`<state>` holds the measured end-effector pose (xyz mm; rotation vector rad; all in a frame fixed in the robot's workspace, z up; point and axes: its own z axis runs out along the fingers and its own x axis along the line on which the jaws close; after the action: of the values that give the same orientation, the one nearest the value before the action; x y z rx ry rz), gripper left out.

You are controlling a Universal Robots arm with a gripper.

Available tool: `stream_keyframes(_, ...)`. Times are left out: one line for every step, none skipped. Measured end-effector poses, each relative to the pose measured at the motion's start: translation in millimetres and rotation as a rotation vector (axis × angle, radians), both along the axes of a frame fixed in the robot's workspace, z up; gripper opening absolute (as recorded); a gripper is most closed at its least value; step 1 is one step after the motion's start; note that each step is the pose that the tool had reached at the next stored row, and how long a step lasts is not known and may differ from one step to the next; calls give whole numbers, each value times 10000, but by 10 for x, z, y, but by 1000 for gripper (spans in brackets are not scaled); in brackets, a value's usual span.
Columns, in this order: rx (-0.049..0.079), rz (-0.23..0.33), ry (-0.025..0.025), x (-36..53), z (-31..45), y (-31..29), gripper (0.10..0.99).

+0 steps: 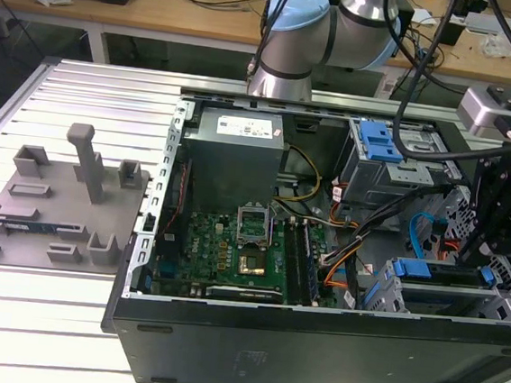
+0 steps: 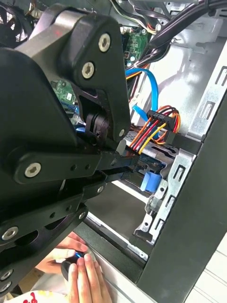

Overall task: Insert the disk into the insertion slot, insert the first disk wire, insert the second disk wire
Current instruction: 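Insert the first disk wire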

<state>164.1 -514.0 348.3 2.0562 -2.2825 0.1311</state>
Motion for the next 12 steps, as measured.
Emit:
stream_keyframes(0,-11,0,0,-1,0,165)
stream_keyframes(-1,-15,0,0,-1,0,165)
stream_keyframes(0,-19,1,0,-2,0,165)
stream_keyframes(0,-21,1,0,-3,-1,165)
stream_keyframes(0,-22,0,0,-4,-1,165)
stream_keyframes(0,-23,1,0,-6,-2,165)
stream_keyframes(0,-23,0,0,-9,-3,165)
stream_keyframes(1,-23,1,0,-12,-3,165)
stream_keyframes(0,-23,1,0,-15,-3,165)
stream_keyframes(0,-23,0,1,-17,-3,165)
stream_keyframes(0,-23,0,0,-18,-3,165)
stream_keyframes(0,-23,0,1,-20,-3,165)
